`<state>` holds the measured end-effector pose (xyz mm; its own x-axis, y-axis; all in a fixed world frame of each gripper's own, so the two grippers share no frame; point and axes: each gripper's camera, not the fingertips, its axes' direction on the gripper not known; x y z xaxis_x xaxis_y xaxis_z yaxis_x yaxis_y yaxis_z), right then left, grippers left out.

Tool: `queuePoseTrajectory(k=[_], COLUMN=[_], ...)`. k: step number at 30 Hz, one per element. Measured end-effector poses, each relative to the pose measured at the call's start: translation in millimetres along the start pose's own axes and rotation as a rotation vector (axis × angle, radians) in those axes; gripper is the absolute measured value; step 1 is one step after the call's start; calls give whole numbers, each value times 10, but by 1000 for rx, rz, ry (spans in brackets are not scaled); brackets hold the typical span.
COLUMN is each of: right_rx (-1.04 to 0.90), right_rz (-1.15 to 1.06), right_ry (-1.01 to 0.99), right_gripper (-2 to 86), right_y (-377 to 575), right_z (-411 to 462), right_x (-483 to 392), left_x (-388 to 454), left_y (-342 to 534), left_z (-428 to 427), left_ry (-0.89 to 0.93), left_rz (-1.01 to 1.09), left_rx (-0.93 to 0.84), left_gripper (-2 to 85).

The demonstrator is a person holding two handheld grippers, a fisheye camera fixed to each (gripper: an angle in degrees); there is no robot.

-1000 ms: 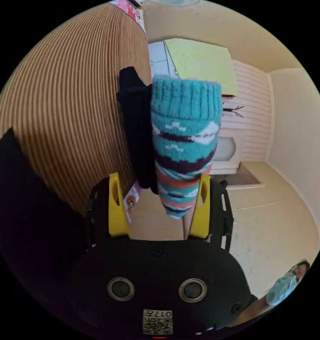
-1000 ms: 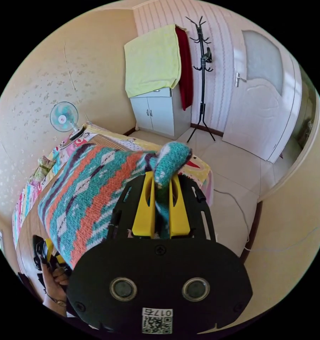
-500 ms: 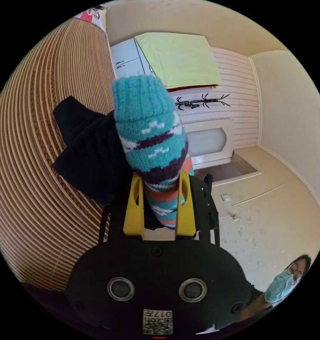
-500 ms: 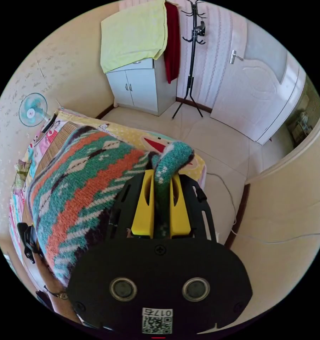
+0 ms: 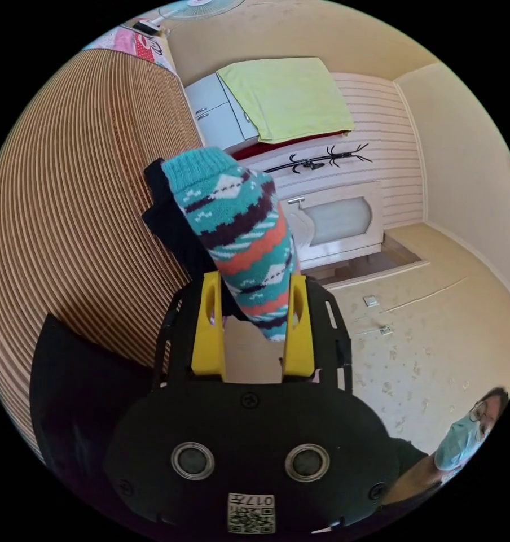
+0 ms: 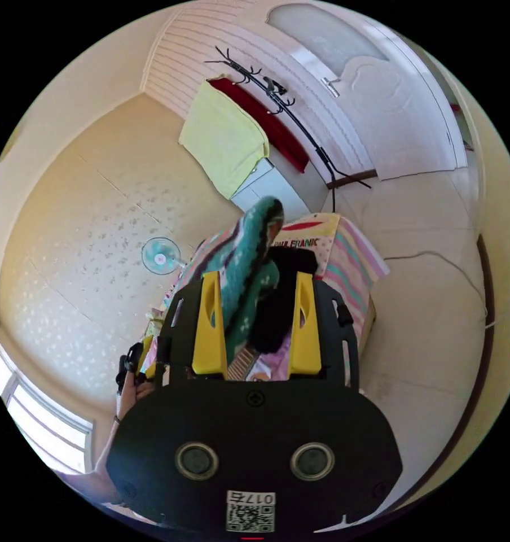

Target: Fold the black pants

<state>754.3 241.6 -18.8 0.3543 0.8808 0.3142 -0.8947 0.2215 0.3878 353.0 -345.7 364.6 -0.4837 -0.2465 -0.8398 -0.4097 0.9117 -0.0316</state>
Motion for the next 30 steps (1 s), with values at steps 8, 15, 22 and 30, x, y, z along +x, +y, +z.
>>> queuePoseTrajectory(k=[8, 15, 22, 30], right_rx=[-484, -751, -811, -641], right_rz=[285, 266, -119, -466], right_ry=[-271, -759, -474, -192], right_gripper=[244, 213, 75, 74], right_y=[1626, 1901, 1592, 1193], right_z=[186, 918, 829, 1217], right_x=[1042, 809, 20, -1067], left_x=[785, 331, 122, 120], left_y=[2231, 3494, 3353, 1916], left_z=[-976, -1293, -938, -24], left_ry=[-276, -379, -306, -247], left_rz=[206, -139, -190, -135], left_rx=[98, 278, 295, 204], left_gripper=[162, 186, 174, 107])
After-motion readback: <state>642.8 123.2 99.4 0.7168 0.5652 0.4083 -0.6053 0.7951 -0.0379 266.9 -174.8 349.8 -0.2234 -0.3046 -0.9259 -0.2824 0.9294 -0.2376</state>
